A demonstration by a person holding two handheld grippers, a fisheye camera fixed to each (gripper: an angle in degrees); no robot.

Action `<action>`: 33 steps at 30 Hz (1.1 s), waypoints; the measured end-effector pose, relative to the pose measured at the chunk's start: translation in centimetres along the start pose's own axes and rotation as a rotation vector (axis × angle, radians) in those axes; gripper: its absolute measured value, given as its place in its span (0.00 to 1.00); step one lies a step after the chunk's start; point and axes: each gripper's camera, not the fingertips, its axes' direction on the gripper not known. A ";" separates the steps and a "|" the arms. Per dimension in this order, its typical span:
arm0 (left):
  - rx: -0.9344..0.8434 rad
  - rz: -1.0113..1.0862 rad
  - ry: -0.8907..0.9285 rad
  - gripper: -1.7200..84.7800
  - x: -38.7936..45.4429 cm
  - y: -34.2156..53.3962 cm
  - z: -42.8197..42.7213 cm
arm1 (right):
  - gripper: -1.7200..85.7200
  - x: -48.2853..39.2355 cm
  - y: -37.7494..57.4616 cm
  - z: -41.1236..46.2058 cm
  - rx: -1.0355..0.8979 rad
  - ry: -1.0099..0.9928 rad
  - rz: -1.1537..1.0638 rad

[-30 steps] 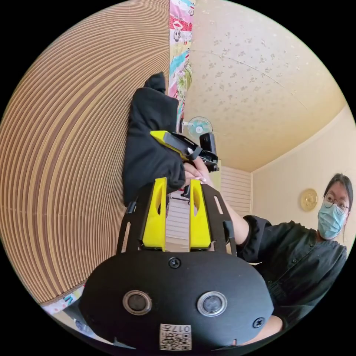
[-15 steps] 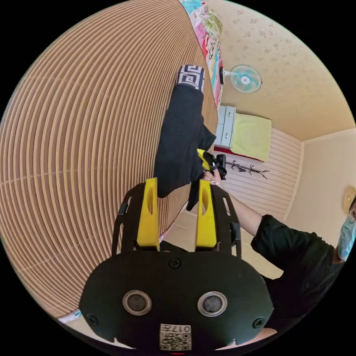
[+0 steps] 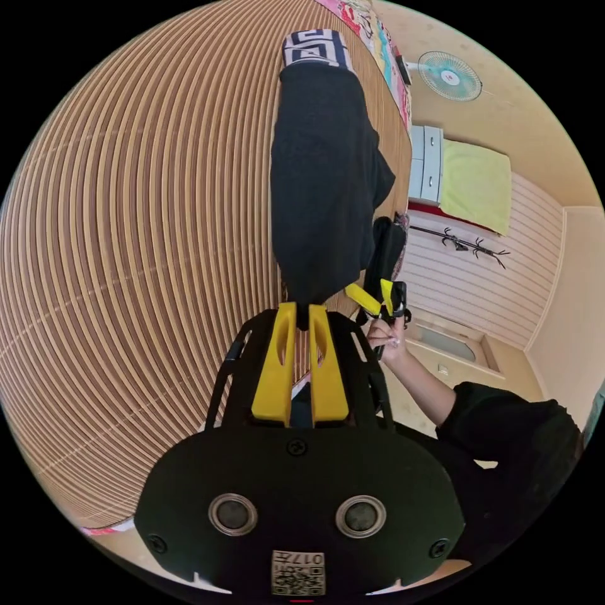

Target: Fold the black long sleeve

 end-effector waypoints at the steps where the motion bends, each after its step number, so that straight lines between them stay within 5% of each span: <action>1: 0.016 0.009 0.062 0.06 0.2 0.6 -0.3 | 0.20 0.2 0.5 0.1 0.001 -0.022 0.011; 7: 0.045 0.060 0.398 0.05 1.9 3.9 -1.6 | 0.27 2.7 3.1 3.4 0.048 -0.299 0.122; 12: 0.069 0.086 0.471 0.05 3.4 6.7 -3.6 | 0.21 6.6 4.2 3.8 0.360 -0.621 0.283; 17: 0.194 0.063 0.559 0.05 3.3 10.4 -6.9 | 0.12 6.2 6.0 2.3 0.386 -0.582 0.268; 25: 0.408 0.182 0.759 0.04 6.1 22.3 -14.6 | 0.08 -5.4 9.6 1.8 0.135 -0.430 0.065; 33: 0.491 0.100 0.525 0.05 4.9 30.6 -25.2 | 0.04 -8.6 12.1 11.7 -0.152 -0.240 0.194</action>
